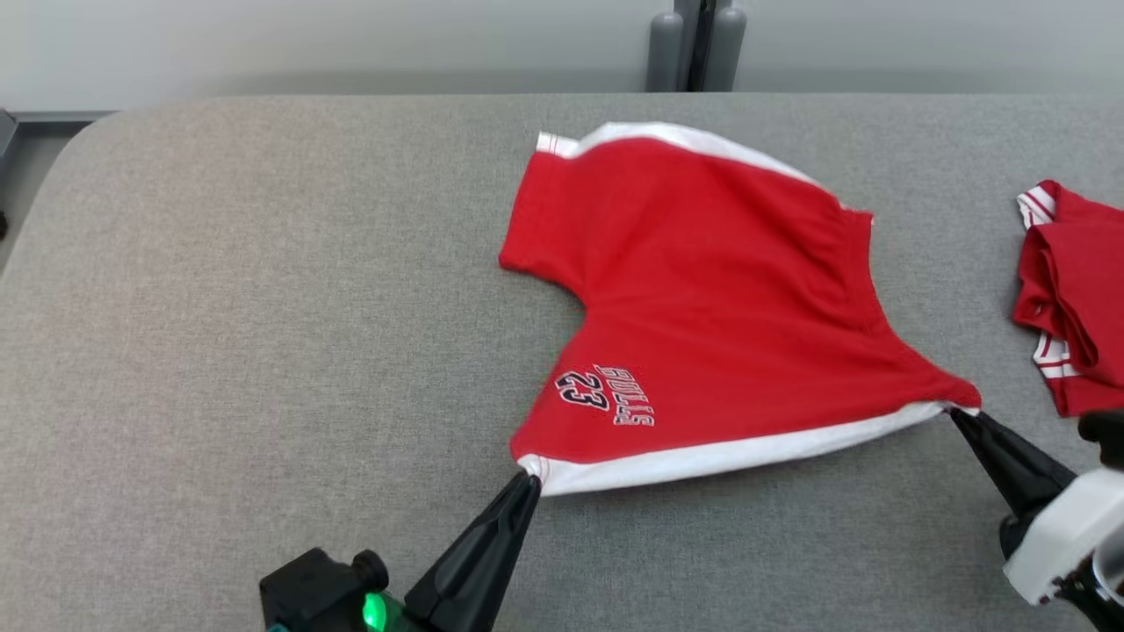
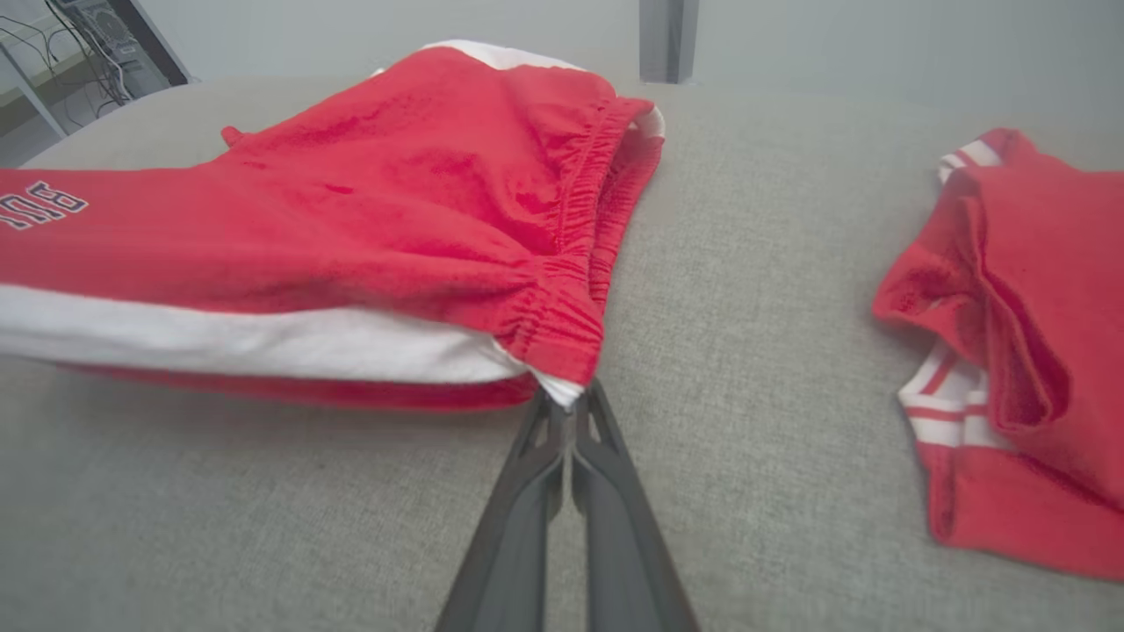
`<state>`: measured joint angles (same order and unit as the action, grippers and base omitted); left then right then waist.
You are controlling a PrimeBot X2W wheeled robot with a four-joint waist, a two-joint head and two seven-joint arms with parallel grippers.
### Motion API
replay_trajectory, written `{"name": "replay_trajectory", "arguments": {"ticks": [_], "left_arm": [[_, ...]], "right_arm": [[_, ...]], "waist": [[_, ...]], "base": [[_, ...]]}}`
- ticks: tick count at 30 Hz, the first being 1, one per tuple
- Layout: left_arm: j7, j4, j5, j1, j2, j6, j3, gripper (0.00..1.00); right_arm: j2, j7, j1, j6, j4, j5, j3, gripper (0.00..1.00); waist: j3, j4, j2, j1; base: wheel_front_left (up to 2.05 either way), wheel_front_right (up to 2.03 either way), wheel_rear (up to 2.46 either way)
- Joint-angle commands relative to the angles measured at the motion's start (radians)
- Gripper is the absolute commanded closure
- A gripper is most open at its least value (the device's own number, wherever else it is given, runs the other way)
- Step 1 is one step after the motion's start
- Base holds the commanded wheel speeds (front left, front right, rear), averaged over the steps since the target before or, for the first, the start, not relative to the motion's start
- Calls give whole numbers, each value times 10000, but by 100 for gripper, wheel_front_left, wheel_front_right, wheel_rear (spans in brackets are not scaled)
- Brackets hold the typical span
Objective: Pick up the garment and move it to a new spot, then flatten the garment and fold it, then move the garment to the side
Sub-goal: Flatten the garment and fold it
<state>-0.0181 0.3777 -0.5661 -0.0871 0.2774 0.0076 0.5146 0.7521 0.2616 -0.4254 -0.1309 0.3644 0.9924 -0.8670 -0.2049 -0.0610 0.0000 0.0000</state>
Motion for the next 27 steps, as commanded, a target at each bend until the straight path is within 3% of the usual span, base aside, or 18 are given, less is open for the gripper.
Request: {"name": "replay_trajectory", "arguments": {"ticks": [1,5,10,18,27], "left_arm": [[145,254,-173,-81,66,84,-59,100],[954,1023,-635,-121,231,349,-206,100],[1125,463,-566,1002,178,319,-585,100],[525,-2706,482,4774,-139,-337,-820,100],[-366,-6374,1680,8145,-477,-603,-660,100]], "right_arm": [[141,48,210,2,-118,60,121,100],[387,47,741,2,-774,321,569,100],[5,15,207,2,-1000,429,778,100],[-1465,-278,-1835,0,637,47,272,100],[-2321,-53,-3933,2,2175,-469,-279,100]], "waist": [[103,11,0,0],[172,170,0,0],[-50,430,0,0],[-1048,901,0,0],[-2183,1313,0,0]], "base": [[0,0,0],[0,0,0],[0,0,0],[0,0,0],[0,0,0]]}}
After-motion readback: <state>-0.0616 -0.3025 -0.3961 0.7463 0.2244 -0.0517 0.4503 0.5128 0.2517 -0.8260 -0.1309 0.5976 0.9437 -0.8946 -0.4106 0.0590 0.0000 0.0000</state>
